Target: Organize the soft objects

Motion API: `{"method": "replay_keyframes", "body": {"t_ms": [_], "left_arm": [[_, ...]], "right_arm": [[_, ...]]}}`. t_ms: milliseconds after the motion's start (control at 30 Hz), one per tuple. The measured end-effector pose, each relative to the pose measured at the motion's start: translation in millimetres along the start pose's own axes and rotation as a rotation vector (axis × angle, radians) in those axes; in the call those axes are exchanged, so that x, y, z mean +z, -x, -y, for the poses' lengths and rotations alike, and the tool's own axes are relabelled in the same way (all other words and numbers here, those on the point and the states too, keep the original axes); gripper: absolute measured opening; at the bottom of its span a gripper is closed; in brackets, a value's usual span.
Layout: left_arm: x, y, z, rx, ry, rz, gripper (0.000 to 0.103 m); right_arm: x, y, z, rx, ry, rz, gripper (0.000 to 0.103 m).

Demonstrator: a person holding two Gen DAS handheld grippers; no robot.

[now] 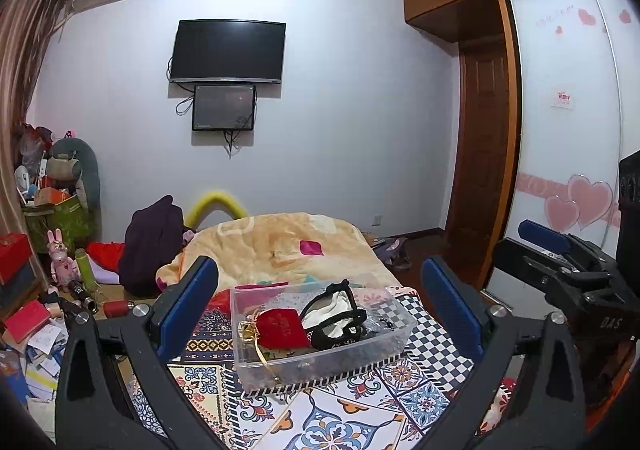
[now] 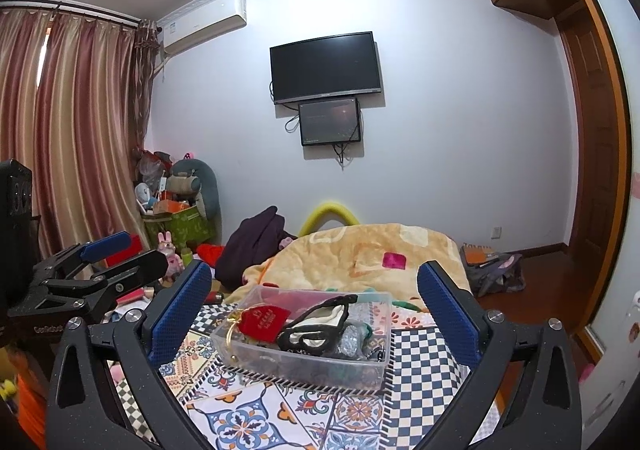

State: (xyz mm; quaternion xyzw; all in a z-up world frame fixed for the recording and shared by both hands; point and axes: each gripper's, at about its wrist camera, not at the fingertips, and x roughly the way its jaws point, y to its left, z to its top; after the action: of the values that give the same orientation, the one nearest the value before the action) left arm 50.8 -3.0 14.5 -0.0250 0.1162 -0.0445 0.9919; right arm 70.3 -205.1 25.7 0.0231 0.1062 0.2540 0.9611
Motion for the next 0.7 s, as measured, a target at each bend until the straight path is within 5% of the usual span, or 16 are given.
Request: {"method": "replay_keyframes", "body": {"t_ms": [700], "left_arm": [[1.8,-0.8,-1.8,0.007,0.008,-0.001,0.103]], "right_arm": [[1.1,3.2,0.6,-0.009,0.003,-0.007,0.103]]}}
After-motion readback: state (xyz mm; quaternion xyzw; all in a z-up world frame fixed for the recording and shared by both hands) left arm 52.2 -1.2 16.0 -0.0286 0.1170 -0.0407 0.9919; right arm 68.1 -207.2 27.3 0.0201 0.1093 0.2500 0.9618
